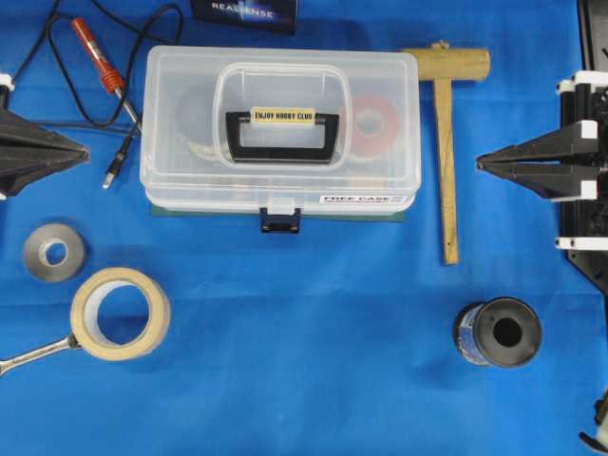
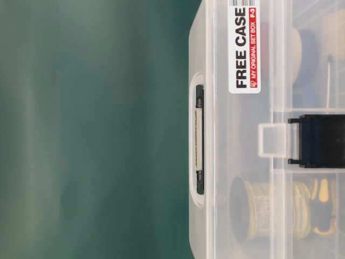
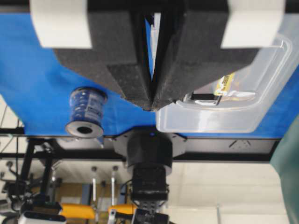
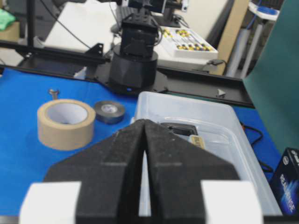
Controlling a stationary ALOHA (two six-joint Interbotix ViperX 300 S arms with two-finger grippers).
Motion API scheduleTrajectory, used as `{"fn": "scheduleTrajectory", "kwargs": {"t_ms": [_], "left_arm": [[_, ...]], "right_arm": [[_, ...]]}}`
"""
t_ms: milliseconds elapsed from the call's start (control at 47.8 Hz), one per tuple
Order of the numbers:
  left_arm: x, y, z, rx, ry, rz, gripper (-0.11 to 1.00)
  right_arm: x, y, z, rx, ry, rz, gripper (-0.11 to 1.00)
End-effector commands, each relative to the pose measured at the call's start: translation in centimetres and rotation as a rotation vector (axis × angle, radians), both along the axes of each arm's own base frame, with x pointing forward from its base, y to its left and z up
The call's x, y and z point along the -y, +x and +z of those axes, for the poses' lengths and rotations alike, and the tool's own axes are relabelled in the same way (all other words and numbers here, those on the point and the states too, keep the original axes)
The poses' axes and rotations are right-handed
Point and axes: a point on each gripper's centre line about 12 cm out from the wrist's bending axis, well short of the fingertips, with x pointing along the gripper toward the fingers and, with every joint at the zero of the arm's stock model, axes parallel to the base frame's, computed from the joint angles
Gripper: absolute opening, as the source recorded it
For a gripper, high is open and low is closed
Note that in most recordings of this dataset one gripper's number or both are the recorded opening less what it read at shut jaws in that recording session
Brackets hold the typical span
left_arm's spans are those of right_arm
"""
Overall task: Open the tool box with both arms.
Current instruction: 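Move both grippers inward toward the left and right ends of the clear lid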
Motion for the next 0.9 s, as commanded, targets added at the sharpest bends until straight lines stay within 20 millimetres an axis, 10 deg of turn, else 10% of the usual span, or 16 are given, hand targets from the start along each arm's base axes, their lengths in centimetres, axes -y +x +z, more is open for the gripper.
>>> {"fn": "scheduleTrajectory", "kwargs": {"t_ms": [0,564,878], "left_arm": [[-0.2,0.3,0.1,-0.016,0.017,0.014,0.00],[-3.1,-0.4,-4.7,-0.233,0.025,0.156,0.04],[-3.7,-1.2,-8.4,-0.419,-0.011,0.192,0.87]], "right_arm": [[0.2,0.4,0.9,0.015,-0.011,-0.008,0.00],[4.6,0.4,-4.2,-0.400,0.090,-0.224,0.06],[6.0,1.0,-8.7,-0.639,0.143,-0.281,0.86]]}}
